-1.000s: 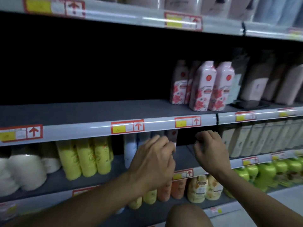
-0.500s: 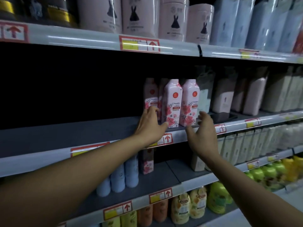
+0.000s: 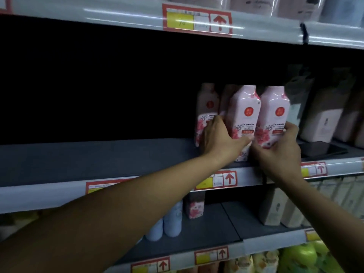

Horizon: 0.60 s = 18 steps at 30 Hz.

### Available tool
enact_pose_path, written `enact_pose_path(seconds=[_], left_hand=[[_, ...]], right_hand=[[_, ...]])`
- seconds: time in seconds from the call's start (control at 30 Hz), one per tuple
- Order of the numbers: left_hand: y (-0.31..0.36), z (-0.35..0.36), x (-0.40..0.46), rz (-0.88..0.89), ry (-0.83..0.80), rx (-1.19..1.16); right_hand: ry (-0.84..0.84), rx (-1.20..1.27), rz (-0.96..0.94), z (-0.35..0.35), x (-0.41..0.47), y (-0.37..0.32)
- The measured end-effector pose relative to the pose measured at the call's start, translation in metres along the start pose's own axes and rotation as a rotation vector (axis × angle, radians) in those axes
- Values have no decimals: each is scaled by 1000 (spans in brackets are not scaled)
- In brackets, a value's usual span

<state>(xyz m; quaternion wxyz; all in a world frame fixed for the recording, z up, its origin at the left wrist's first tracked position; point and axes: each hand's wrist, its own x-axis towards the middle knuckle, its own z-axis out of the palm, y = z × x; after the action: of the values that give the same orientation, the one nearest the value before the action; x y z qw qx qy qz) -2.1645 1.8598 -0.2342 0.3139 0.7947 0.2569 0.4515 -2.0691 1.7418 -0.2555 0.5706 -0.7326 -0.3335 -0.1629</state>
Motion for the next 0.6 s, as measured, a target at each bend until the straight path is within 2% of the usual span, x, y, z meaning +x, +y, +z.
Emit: enact_pose_path(seconds=[0.2, 0.5, 0.6], left_hand=[[-2, -9, -13, 106, 56, -52], [8, -45, -67, 525, 65, -66], [15, -58, -84, 642, 122, -105]], right_hand=[[87, 57, -97, -5, -15, 0], [273, 244, -73, -20, -59, -4], [259, 254, -87, -35, -82, -7]])
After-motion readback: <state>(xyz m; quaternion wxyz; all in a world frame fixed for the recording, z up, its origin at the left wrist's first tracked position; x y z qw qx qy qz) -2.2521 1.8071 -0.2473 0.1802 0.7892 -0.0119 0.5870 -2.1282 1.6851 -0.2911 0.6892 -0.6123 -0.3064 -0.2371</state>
